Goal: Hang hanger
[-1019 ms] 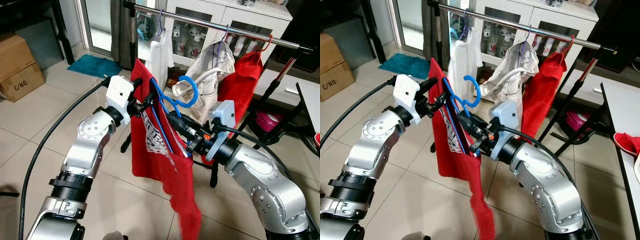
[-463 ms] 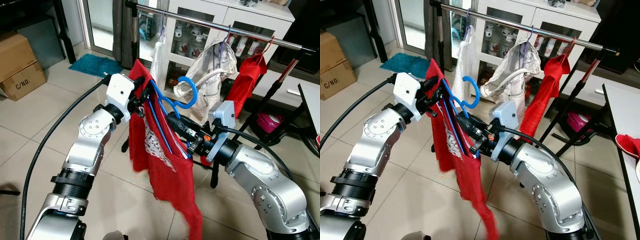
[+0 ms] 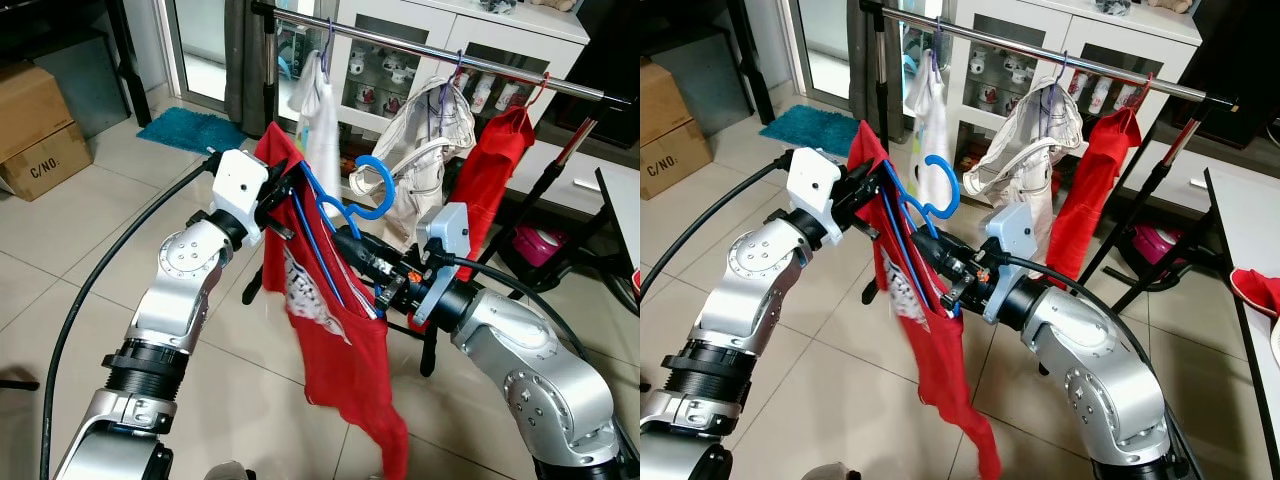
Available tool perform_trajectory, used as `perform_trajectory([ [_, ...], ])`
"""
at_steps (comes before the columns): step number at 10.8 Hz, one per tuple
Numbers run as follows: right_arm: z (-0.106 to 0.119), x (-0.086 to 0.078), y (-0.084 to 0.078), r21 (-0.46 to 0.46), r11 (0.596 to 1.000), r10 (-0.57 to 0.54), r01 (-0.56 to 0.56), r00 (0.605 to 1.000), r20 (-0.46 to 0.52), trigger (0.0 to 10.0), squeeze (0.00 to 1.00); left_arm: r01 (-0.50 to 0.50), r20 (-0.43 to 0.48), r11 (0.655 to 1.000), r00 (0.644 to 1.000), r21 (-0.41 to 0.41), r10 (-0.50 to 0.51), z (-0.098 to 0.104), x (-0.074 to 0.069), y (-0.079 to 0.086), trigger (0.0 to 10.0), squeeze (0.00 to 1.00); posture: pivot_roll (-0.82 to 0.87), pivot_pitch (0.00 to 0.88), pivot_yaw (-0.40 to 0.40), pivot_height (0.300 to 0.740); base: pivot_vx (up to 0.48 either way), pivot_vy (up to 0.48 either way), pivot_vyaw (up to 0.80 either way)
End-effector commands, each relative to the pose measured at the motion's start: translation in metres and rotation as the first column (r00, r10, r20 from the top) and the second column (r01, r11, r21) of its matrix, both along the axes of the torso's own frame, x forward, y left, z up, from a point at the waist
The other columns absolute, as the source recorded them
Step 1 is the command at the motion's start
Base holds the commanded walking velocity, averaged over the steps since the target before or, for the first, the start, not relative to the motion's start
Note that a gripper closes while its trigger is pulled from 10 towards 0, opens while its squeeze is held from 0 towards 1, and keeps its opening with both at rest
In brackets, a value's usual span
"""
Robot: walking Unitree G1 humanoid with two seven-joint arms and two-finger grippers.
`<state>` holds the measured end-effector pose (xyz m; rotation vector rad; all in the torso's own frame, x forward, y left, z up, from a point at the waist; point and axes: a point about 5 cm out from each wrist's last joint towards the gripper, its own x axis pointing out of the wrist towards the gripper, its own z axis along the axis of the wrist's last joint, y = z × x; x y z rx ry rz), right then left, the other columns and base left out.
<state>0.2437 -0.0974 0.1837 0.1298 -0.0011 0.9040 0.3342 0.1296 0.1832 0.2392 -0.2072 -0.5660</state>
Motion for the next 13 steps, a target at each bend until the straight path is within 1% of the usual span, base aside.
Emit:
perform_trajectory([
  [1,0.004,0.001,-0.003,0.003,1.0,0.001,-0.002,1.0,0.031,0.0,0.0,0.023,-0.006,1.0,1.0,-0.008,-0.023,-0.001,-0.004,-0.005,0.0,0.0,-0.09,0.0,-0.115,0.74,0.0,0.0,0.0],
  [3,0.001,0.003,-0.005,-0.027,1.0,-0.016,0.016,1.0,0.023,0.0,0.0,0.002,-0.009,1.0,1.0,-0.03,-0.002,-0.003,-0.007,0.0,0.0,0.0,-0.09,0.0,-0.126,0.74,0.0,0.0,0.0],
  [4,0.0,0.007,-0.008,-0.06,0.998,-0.03,0.031,0.999,0.021,0.0,0.0,0.003,-0.012,0.999,1.0,-0.033,-0.003,-0.003,-0.008,0.001,0.0,0.0,-0.09,0.0,-0.124,0.74,0.0,0.0,0.0],
  [5,-0.006,0.012,-0.012,-0.127,0.99,-0.056,0.057,0.998,0.009,0.0,0.0,0.034,-0.006,0.999,0.999,-0.03,-0.034,-0.001,-0.013,0.001,0.0,0.0,-0.09,0.0,-0.134,0.74,0.0,0.0,0.0],
  [6,-0.015,0.013,-0.014,-0.193,0.98,-0.056,0.053,0.998,-0.013,0.0,0.0,0.057,0.001,0.997,0.998,-0.045,-0.057,0.002,-0.017,0.004,0.0,0.0,-0.09,0.0,-0.137,0.74,0.0,0.0,0.0],
  [7,-0.033,0.009,-0.018,-0.32,0.948,-0.017,-0.003,0.998,-0.06,0.0,0.0,0.081,0.017,0.989,0.997,-0.123,-0.08,0.012,-0.022,0.011,0.0,0.0,-0.09,0.0,-0.135,0.74,0.0,0.0,0.0],
  [8,-0.038,0.007,-0.02,-0.34,0.94,0.005,-0.032,0.997,-0.08,0.0,0.0,0.101,0.017,0.986,0.995,-0.135,-0.099,0.016,-0.024,0.014,0.0,0.0,-0.09,0.0,-0.129,0.74,0.0,0.0,0.0],
  [9,-0.043,0.003,-0.023,-0.366,0.928,0.034,-0.067,0.995,-0.096,0.0,0.0,0.122,-0.009,0.985,0.992,-0.125,-0.124,0.015,-0.025,0.018,0.0,0.0,-0.08,0.0,-0.121,0.74,0.0,0.0,0.0],
  [10,-0.043,-0.003,-0.024,-0.338,0.935,0.075,-0.107,0.991,-0.107,0.0,0.0,0.053,-0.017,0.996,0.998,-0.072,-0.054,0.017,-0.021,0.034,0.0,0.0,-0.08,0.0,-0.119,0.74,0.0,0.0,0.0],
  [11,-0.041,-0.006,-0.025,-0.323,0.937,0.101,-0.129,0.99,-0.101,0.0,0.0,-0.065,-0.013,0.997,0.998,-0.047,0.064,0.019,-0.013,0.052,0.0,0.0,-0.09,0.0,-0.117,0.74,0.0,0.0,0.0],
  [12,-0.036,-0.01,-0.027,-0.292,0.944,0.133,-0.156,0.986,-0.096,0.0,0.0,-0.239,0.005,0.971,0.971,-0.013,0.239,0.025,-0.003,0.081,0.0,0.0,-0.09,0.0,-0.114,0.74,0.0,0.0,0.0],
  [13,-0.035,-0.011,-0.027,-0.276,0.945,0.152,-0.174,0.984,-0.097,0.0,0.0,-0.308,0.017,0.951,0.951,0.022,0.308,0.029,0.001,0.097,0.0,0.0,-0.09,0.0,-0.106,0.74,0.0,0.0,0.0],
])
